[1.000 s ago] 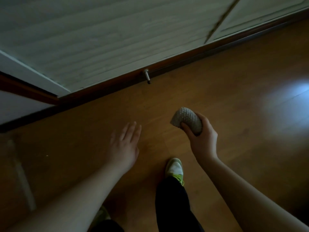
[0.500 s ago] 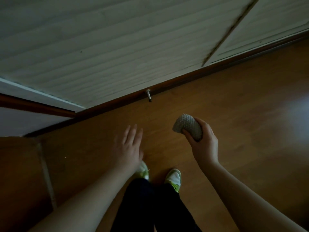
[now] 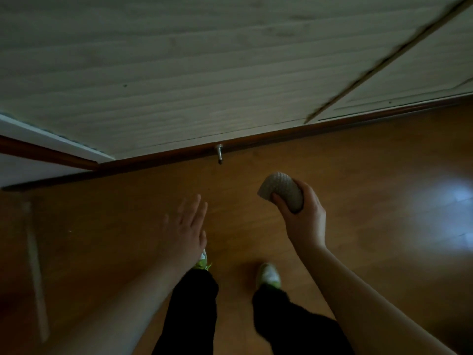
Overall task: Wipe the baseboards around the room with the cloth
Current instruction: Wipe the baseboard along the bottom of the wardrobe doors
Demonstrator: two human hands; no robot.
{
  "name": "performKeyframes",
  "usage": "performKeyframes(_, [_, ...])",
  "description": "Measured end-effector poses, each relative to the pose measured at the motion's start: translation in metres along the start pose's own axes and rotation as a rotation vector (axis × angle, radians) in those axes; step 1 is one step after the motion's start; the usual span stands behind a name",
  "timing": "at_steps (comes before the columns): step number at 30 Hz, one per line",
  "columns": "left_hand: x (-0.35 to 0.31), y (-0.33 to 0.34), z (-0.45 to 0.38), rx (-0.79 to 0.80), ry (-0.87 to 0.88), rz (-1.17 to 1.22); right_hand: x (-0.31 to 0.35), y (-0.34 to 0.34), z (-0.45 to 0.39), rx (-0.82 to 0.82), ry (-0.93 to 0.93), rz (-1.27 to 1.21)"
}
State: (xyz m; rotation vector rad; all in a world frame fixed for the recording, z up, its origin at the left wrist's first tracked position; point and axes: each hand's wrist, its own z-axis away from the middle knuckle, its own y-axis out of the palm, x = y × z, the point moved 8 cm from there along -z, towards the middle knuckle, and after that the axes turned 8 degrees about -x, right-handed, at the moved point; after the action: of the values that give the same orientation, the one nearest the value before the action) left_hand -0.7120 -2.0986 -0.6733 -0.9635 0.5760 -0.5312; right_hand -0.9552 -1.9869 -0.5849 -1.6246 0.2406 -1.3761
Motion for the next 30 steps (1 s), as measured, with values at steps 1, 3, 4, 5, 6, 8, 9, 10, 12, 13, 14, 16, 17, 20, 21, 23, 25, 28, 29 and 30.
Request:
performKeyframes(1, [-0.002, 0.000, -0.001, -0.004, -0.010, 0.000, -0.002, -0.001, -0.006, 0.004, 0.005, -0.001])
performKeyframes(3, [-0.008, 0.001, -0.003, -0.005, -0.033, 0.003, -0.011, 0.000, -0.018, 0.018, 0.010, -0.007])
performKeyframes(4, [-0.009, 0.003, -0.004, -0.011, -0.044, -0.002, -0.016, 0.004, -0.024, 0.035, 0.007, -0.008])
performKeyframes(5, [-0.010, 0.004, -0.006, -0.016, -0.055, -0.019, -0.021, 0.008, -0.030, 0.054, -0.002, -0.007])
performKeyframes(6, [-0.012, 0.005, -0.008, -0.015, -0.069, -0.050, -0.027, 0.013, -0.039, 0.072, -0.013, -0.011])
performKeyframes(8, [-0.014, 0.009, -0.009, -0.013, -0.102, -0.111, -0.038, 0.021, -0.057, 0.119, -0.024, -0.034])
performKeyframes(9, [-0.015, 0.015, -0.009, 0.002, -0.131, -0.132, -0.042, 0.024, -0.066, 0.146, -0.034, -0.047])
performKeyframes(10, [-0.018, 0.019, -0.008, 0.007, -0.147, -0.142, -0.047, 0.023, -0.076, 0.159, -0.046, -0.057])
performKeyframes(12, [-0.033, 0.026, -0.003, -0.009, -0.161, -0.123, -0.057, 0.015, -0.094, 0.176, -0.064, -0.072])
performKeyframes(13, [-0.043, 0.031, 0.001, -0.031, -0.177, -0.103, -0.060, 0.009, -0.101, 0.193, -0.081, -0.075])
performKeyframes(14, [-0.054, 0.037, 0.006, -0.029, -0.189, -0.093, -0.064, 0.002, -0.108, 0.209, -0.102, -0.070])
performKeyframes(16, [-0.077, 0.058, 0.011, 0.027, -0.205, -0.076, -0.072, -0.011, -0.119, 0.231, -0.164, -0.040])
performKeyframes(17, [-0.087, 0.066, 0.010, 0.045, -0.225, -0.071, -0.076, -0.015, -0.122, 0.241, -0.195, -0.023])
performKeyframes(20, [-0.117, 0.073, -0.007, -0.016, -0.257, 0.063, -0.093, -0.011, -0.128, 0.253, -0.213, -0.032])
performKeyframes(21, [-0.125, 0.077, -0.013, -0.033, -0.248, 0.082, -0.097, -0.008, -0.127, 0.250, -0.206, -0.041])
performKeyframes(23, [-0.132, 0.086, -0.031, -0.056, -0.233, 0.062, -0.104, 0.001, -0.126, 0.235, -0.211, -0.057])
performKeyframes(25, [-0.131, 0.094, -0.042, -0.072, -0.228, 0.039, -0.109, 0.014, -0.124, 0.235, -0.210, -0.086])
performKeyframes(28, [-0.118, 0.125, -0.050, -0.022, -0.225, 0.020, -0.124, 0.036, -0.127, 0.229, -0.164, -0.128])
performKeyframes(29, [-0.114, 0.135, -0.052, -0.008, -0.221, 0.010, -0.133, 0.043, -0.129, 0.225, -0.142, -0.145])
performKeyframes(30, [-0.110, 0.146, -0.054, 0.000, -0.219, -0.004, -0.140, 0.050, -0.131, 0.219, -0.129, -0.157])
